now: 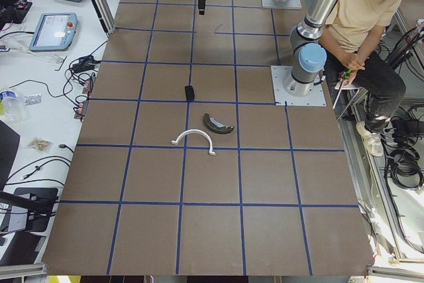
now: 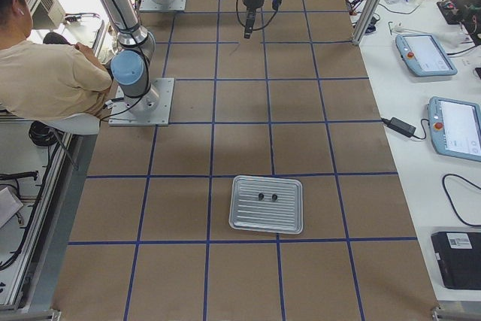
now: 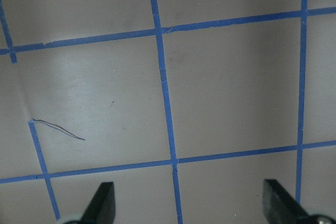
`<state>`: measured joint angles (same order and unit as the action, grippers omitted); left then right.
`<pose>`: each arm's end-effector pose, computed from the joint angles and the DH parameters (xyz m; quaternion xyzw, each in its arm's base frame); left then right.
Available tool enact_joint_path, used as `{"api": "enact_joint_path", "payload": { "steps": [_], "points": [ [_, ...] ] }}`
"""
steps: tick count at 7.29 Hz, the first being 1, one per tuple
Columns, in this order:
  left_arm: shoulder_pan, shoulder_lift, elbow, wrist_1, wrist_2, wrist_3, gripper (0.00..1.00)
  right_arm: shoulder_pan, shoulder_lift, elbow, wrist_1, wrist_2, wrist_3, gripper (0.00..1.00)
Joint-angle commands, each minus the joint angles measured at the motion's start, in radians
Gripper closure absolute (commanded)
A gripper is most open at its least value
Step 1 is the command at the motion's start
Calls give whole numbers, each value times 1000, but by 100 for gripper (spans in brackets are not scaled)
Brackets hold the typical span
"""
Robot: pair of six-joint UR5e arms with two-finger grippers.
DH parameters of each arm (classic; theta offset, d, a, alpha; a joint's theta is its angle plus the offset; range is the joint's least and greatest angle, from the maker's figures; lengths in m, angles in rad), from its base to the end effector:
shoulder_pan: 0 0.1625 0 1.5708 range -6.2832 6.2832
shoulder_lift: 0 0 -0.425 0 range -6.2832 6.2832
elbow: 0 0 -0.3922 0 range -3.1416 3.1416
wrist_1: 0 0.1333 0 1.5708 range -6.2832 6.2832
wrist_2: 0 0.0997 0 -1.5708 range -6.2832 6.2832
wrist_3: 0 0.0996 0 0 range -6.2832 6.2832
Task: Place bearing gear from tray to pile
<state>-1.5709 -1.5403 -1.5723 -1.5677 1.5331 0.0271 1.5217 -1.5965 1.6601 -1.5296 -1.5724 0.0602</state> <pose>-0.1371 -0.4819 0.5024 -0.0139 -0.9996 0.0163 0.0186 0.1100 -0.4752 0.4529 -0.0545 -0.9971 -0.0524 0.0011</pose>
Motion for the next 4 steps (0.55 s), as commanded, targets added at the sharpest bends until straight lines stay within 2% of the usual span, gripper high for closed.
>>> {"api": "enact_joint_path", "payload": {
  "steps": [1,4],
  "points": [
    [-1,0,-2,0,4,-1,0,0,1,3,-6,0,-3,0],
    [-1,2,1,1,-1,-7,0,0,1,3,-9,-1,3,0]
  ]
}}
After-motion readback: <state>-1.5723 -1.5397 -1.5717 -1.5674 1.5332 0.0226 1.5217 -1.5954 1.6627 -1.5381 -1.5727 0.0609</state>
